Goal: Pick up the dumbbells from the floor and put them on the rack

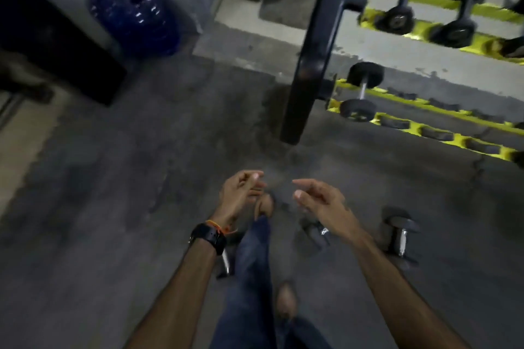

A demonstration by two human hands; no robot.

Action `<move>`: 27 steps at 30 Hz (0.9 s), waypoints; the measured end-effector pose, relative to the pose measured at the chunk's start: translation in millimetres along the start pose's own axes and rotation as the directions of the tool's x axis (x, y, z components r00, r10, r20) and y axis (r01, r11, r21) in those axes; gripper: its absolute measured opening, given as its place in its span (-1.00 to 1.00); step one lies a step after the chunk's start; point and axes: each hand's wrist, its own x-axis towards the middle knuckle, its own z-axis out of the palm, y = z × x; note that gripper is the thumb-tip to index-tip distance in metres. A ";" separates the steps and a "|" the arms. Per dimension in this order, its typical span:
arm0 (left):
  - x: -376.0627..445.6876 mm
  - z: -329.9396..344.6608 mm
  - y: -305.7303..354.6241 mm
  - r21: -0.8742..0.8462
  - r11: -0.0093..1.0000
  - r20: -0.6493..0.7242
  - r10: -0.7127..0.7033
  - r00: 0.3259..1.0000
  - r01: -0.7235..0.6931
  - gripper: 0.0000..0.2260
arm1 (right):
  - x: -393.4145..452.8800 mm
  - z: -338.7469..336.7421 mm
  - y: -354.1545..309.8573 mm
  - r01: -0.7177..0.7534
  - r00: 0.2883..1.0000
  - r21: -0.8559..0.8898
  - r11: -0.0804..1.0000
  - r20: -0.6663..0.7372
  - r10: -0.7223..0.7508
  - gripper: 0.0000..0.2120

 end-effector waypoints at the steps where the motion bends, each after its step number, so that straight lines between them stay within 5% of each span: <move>1: -21.7 -10.8 -27.2 -0.039 0.999 -0.040 -0.003 0.999 0.001 -0.80 | -11.5 13.9 14.2 0.015 0.999 -0.031 0.999 0.052 -0.013 -0.80; 6: -142.5 -53.7 -163.5 -0.136 0.987 -0.166 -0.112 0.980 0.090 -0.83 | -89.3 76.3 85.2 -0.028 0.984 -0.111 0.993 0.173 0.047 -0.78; 14: -236.6 -94.9 -278.9 -0.248 0.954 -0.263 -0.234 0.936 0.168 -0.84 | -168.4 175.3 151.0 -0.180 0.930 -0.173 0.968 0.291 0.225 -0.80; 20: -239.1 -151.0 -351.6 -0.307 0.945 -0.343 -0.222 0.913 0.114 -0.86 | -159.7 283.2 206.9 -0.250 0.874 -0.256 0.934 0.354 0.331 -0.85; 27: -176.4 -227.3 -476.8 -0.291 0.956 -0.351 -0.148 0.925 0.043 -0.86 | -72.8 415.6 361.5 -0.325 0.855 -0.369 0.871 0.279 0.438 -0.87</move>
